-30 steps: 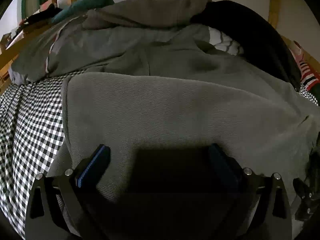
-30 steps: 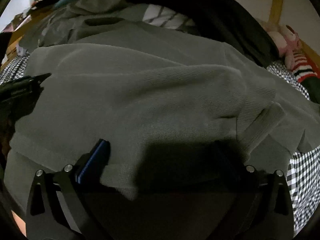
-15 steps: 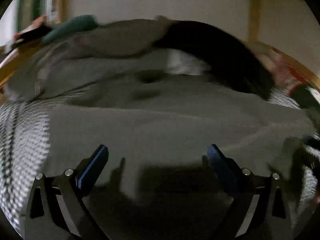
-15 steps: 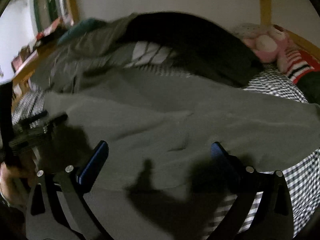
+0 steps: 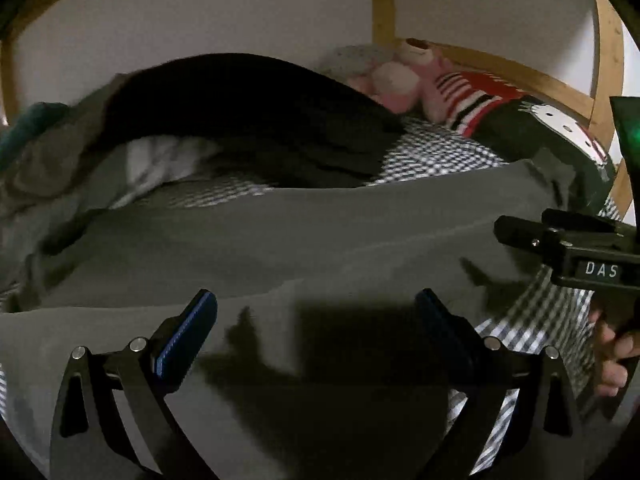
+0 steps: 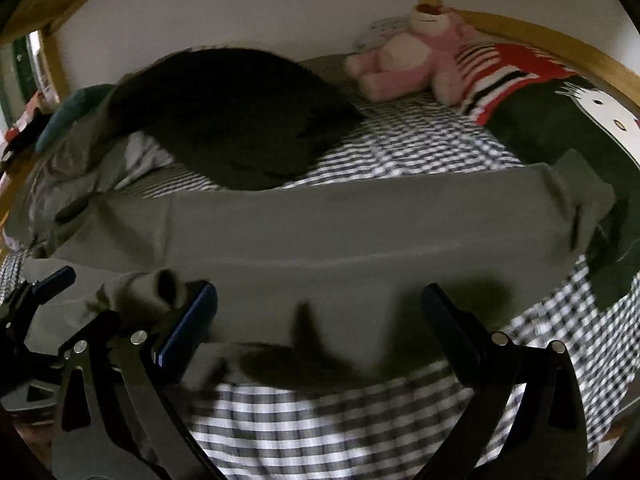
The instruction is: Fold large clothes
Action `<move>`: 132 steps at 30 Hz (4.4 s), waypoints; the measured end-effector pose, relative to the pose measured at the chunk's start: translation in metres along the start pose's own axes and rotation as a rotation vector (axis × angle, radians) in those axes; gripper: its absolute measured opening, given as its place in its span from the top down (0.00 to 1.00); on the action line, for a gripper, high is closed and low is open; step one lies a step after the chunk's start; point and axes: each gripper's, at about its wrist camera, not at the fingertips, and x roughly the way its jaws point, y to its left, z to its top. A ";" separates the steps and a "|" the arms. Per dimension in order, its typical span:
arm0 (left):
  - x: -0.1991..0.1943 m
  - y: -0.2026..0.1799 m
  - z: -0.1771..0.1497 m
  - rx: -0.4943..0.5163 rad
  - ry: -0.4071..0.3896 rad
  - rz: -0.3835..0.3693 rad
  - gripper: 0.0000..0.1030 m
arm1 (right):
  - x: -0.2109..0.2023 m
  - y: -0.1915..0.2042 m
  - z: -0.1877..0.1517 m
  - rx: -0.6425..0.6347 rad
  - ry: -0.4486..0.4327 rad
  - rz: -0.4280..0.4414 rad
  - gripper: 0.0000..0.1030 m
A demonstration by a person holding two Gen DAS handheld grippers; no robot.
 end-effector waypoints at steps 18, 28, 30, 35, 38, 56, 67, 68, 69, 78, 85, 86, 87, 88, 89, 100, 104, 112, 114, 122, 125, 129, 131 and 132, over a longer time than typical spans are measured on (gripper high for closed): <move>0.103 -0.142 0.015 0.087 0.236 -0.199 0.05 | 0.010 -0.202 0.001 0.572 0.012 0.013 0.03; 0.106 -0.144 0.008 0.067 0.173 -0.191 0.04 | 0.053 -0.210 0.015 0.530 -0.049 0.055 0.03; 0.103 -0.141 0.005 0.070 0.167 -0.191 0.04 | 0.054 -0.208 0.016 0.511 -0.099 0.079 0.13; 0.102 -0.139 0.009 0.071 0.183 -0.199 0.04 | 0.054 -0.203 0.023 0.481 -0.118 0.181 0.75; 0.092 -0.127 0.020 0.024 0.192 -0.205 0.05 | 0.044 -0.176 0.031 0.328 -0.158 0.145 0.83; 0.008 -0.032 0.107 -0.023 0.112 -0.102 0.05 | 0.053 0.121 -0.102 -1.075 -0.263 -0.327 0.90; 0.115 -0.062 0.115 0.110 0.420 -0.055 0.05 | 0.054 0.115 -0.093 -1.054 -0.248 -0.310 0.90; 0.128 -0.067 0.113 0.135 0.461 -0.059 0.05 | 0.051 0.121 -0.099 -1.053 -0.248 -0.308 0.90; 0.136 -0.073 0.111 0.165 0.488 -0.051 0.05 | 0.051 0.120 -0.100 -1.050 -0.247 -0.304 0.90; 0.138 -0.058 0.110 0.093 0.474 -0.166 0.71 | 0.043 0.110 -0.090 -0.984 -0.245 -0.246 0.90; 0.093 -0.014 0.108 -0.066 0.365 -0.222 0.75 | 0.016 0.115 -0.076 -0.919 -0.337 -0.225 0.92; 0.081 -0.006 0.108 -0.092 0.336 -0.239 0.75 | 0.010 0.118 -0.075 -0.910 -0.359 -0.224 0.92; 0.075 -0.001 0.111 -0.110 0.317 -0.255 0.75 | 0.008 0.121 -0.072 -0.898 -0.377 -0.218 0.92; 0.066 0.004 0.113 -0.131 0.290 -0.273 0.75 | 0.004 0.118 -0.069 -0.884 -0.395 -0.212 0.92; 0.055 0.010 0.113 -0.153 0.265 -0.286 0.75 | -0.005 0.121 -0.065 -0.864 -0.422 -0.201 0.92; -0.072 0.099 0.107 -0.214 0.066 -0.293 0.75 | -0.078 0.213 -0.055 -0.726 -0.597 -0.068 0.92; -0.093 0.145 0.083 -0.239 0.064 -0.221 0.75 | -0.077 0.273 -0.084 -0.799 -0.602 -0.041 0.92; -0.102 0.253 0.004 -0.297 0.122 -0.029 0.75 | -0.043 0.399 -0.147 -0.967 -0.494 -0.028 0.92; -0.093 0.286 -0.018 -0.352 0.157 -0.014 0.74 | -0.031 0.421 -0.161 -1.015 -0.444 -0.054 0.92; -0.138 0.355 -0.057 -0.500 0.079 0.165 0.08 | -0.002 0.462 -0.208 -1.153 -0.340 -0.117 0.88; -0.167 0.370 -0.051 -0.617 -0.023 0.141 0.07 | -0.011 0.469 -0.217 -1.210 -0.379 -0.147 0.78; -0.160 0.360 -0.032 -0.646 -0.034 -0.066 0.06 | -0.048 0.467 -0.228 -1.227 -0.474 -0.045 0.11; -0.142 0.350 -0.025 -0.592 0.009 -0.072 0.06 | -0.080 0.450 -0.227 -1.204 -0.419 0.223 0.03; -0.129 0.344 -0.025 -0.567 0.029 -0.063 0.06 | -0.091 0.444 -0.227 -1.195 -0.389 0.314 0.03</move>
